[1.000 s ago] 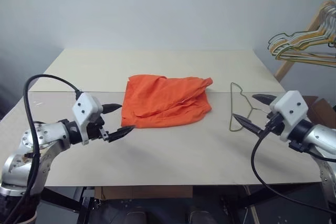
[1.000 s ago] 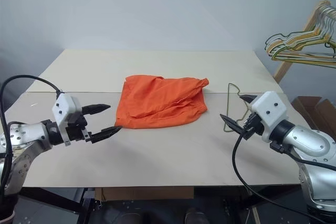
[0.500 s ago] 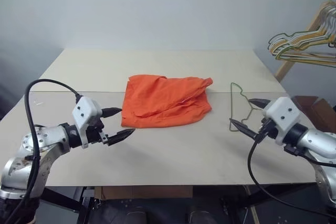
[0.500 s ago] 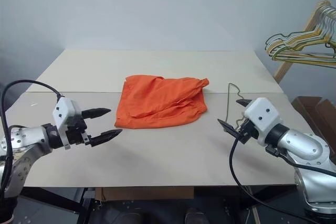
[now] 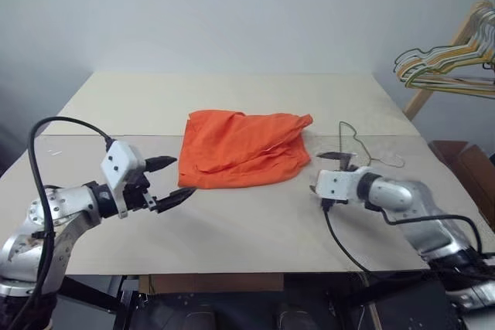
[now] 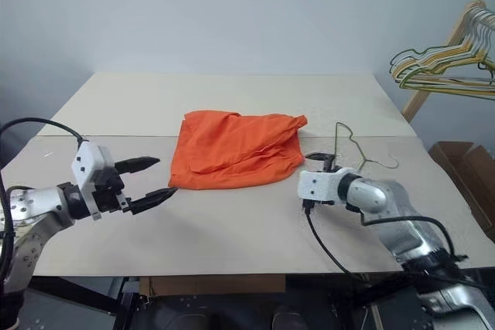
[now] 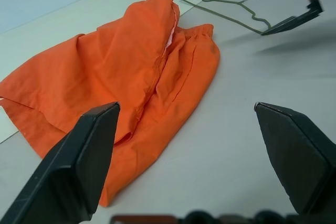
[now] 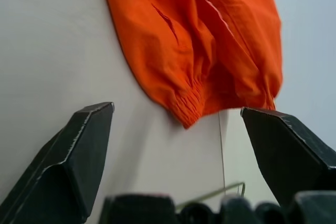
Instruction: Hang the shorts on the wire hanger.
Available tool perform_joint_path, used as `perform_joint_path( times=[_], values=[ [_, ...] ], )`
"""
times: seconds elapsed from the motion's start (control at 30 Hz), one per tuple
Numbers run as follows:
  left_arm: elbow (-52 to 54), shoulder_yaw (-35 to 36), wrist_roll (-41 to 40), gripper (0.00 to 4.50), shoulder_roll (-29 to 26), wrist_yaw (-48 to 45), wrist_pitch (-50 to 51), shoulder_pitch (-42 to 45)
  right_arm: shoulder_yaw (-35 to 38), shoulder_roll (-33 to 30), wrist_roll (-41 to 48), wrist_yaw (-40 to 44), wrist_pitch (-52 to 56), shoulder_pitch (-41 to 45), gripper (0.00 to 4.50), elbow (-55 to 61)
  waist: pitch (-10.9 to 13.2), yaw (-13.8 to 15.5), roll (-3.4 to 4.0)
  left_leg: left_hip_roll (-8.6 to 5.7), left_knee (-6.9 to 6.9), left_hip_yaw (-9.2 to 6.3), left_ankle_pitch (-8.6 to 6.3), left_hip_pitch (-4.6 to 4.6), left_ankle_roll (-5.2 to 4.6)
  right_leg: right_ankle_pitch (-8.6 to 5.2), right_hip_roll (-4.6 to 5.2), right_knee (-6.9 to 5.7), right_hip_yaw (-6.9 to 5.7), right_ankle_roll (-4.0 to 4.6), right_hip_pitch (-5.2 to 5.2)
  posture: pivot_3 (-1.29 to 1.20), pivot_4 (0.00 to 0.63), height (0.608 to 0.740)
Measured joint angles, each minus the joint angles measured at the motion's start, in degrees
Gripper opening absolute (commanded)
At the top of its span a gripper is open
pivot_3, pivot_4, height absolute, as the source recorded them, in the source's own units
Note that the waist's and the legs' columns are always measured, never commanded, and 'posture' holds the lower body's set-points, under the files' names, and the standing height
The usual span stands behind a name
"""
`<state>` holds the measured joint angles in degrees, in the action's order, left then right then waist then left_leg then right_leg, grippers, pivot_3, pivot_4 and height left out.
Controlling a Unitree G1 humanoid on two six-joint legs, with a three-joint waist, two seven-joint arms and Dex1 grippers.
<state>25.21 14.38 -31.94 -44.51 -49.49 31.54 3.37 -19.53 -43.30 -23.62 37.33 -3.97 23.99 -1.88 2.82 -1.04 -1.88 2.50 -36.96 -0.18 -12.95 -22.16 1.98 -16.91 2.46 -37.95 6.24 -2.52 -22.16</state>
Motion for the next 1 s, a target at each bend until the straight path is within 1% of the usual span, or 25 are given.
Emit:
perform_joint_path(
  times=[0.13,0.3,0.4,0.47,0.5,0.6,0.8,0.87,1.0],
  values=[
    [0.3,-0.1,-0.2,4.47,0.1,0.4,0.1,0.0,-5.4,3.7,-6.9,-3.7,-4.6,6.4,4.49,-12.7,0.0,0.0,0.00,-0.01,-0.01,0.00,0.00,-0.02,0.00,0.01,0.01,0.01,0.00,0.02,-0.01,0.04,0.040,0.740],
    [1.1,-0.6,-0.6,4.47,0.8,1.3,0.3,-0.3,-11.0,8.2,-17.0,-14.1,-8.0,16.9,4.49,-29.8,0.0,-0.4,0.00,0.00,0.00,-0.01,0.00,0.04,0.01,0.04,0.00,-0.06,0.01,0.07,-0.01,0.05,0.038,0.740],
    [1.5,-0.8,-1.0,4.47,0.9,1.7,0.9,-0.5,-13.4,9.9,-20.8,-18.9,-9.6,21.3,4.49,-37.5,0.0,-0.6,0.00,0.00,0.01,-0.03,0.00,0.02,0.00,0.04,0.01,-0.05,0.00,0.07,-0.01,0.05,0.039,0.740],
    [1.6,-0.8,-1.0,4.50,0.9,1.9,1.1,-0.5,-14.4,10.8,-22.2,-20.6,-11.2,23.3,4.13,-41.5,0.0,-0.9,0.00,0.00,0.01,-0.04,0.00,0.02,0.00,0.04,0.01,-0.06,0.00,0.07,-0.01,0.05,0.040,0.740],
    [1.6,-0.8,-1.0,4.50,1.0,2.0,1.1,-0.6,-14.9,11.1,-22.5,-21.1,-12.2,24.1,3.87,-43.2,0.0,-1.0,0.00,0.00,0.01,-0.05,0.00,0.03,0.01,0.05,0.01,-0.07,0.00,0.08,0.00,0.05,0.040,0.740],
    [1.7,-0.8,-1.0,4.50,1.0,2.3,1.1,-0.9,-16.0,11.4,-23.1,-21.9,-15.3,25.1,2.86,-46.5,0.0,-1.2,0.00,0.00,0.01,-0.07,0.00,0.04,0.00,0.05,0.00,-0.09,-0.01,0.08,0.01,0.06,0.042,0.740],
    [1.6,-2.2,0.9,4.50,0.9,2.3,0.4,-1.2,-17.0,12.5,-24.5,-23.7,-17.8,25.6,0.61,-50.4,0.0,-1.6,0.00,0.00,0.01,-0.08,0.00,0.08,0.00,0.05,0.00,-0.12,0.00,0.08,0.02,0.06,0.041,0.740],
    [1.3,-3.3,2.7,4.50,0.3,1.7,-1.2,-1.3,-17.5,12.7,-24.7,-23.9,-18.1,26.1,0.02,-51.0,0.0,-1.6,0.00,0.00,0.02,-0.08,0.00,0.08,0.00,0.05,0.00,-0.11,0.00,0.08,0.02,0.06,0.039,0.740],
    [-2.4,-5.9,7.2,4.50,-1.9,-0.9,-5.6,-1.3,-18.0,12.6,-25.6,-25.1,-19.3,26.5,0.02,-51.2,0.0,-1.6,0.02,-0.01,0.03,-0.07,0.00,0.07,0.00,0.05,0.00,-0.11,0.00,0.09,0.00,0.06,0.039,0.740]
  ],
)
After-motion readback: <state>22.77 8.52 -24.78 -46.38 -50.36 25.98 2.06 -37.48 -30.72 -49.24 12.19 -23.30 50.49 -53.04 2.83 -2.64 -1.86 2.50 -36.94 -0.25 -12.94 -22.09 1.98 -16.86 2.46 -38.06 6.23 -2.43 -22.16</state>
